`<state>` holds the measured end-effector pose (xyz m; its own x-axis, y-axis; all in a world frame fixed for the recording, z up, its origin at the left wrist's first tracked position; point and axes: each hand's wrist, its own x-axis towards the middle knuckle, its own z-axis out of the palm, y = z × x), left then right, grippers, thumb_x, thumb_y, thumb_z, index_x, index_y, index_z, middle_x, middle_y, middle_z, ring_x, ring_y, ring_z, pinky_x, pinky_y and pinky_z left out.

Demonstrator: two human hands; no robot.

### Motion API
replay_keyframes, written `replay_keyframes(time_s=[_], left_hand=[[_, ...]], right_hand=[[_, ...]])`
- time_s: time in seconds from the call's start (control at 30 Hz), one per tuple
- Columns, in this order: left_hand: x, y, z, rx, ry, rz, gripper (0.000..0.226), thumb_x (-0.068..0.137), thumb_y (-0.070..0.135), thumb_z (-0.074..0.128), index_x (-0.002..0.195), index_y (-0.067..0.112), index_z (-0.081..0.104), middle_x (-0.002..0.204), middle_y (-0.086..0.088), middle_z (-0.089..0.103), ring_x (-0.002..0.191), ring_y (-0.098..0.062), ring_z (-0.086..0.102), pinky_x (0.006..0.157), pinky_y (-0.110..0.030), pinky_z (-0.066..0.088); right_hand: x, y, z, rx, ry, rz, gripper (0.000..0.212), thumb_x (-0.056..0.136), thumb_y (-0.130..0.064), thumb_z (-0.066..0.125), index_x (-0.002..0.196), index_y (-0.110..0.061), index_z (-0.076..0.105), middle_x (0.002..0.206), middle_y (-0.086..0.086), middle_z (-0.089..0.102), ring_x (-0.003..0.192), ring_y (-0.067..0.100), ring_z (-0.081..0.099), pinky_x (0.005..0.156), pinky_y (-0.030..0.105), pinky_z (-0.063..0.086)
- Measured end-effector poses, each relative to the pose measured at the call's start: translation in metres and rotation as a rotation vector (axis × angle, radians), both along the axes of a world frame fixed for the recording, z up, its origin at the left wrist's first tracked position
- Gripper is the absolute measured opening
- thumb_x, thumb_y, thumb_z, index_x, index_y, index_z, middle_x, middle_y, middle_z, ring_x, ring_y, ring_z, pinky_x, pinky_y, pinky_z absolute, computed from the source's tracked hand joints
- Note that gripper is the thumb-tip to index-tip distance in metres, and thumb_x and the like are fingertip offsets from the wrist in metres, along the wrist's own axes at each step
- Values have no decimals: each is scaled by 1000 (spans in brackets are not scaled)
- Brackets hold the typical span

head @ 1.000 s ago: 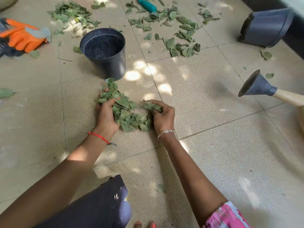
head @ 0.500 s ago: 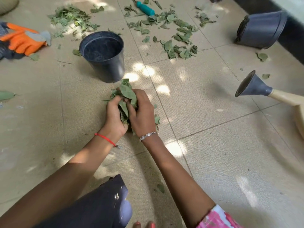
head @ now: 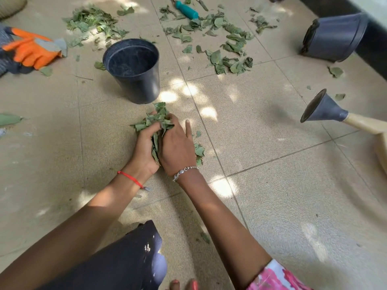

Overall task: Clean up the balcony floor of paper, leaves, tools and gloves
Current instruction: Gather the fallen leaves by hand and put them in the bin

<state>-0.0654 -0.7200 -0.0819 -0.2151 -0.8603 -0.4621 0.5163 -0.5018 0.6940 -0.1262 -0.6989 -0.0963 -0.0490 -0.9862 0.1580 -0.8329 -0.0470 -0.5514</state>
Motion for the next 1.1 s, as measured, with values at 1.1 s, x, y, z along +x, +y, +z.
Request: replay_keyframes(time_s=[1.1], left_hand=[[80,-16,-10,66,-170,171,30,89,-2,35,97,8,63,93,-11,69,78,-21,70,67,-37,60]], right_hand=[[-7,-18,-33,82,294,318,88,75,-74,46,142,-23,26,149,9,22,140,27,17,117,46,5]])
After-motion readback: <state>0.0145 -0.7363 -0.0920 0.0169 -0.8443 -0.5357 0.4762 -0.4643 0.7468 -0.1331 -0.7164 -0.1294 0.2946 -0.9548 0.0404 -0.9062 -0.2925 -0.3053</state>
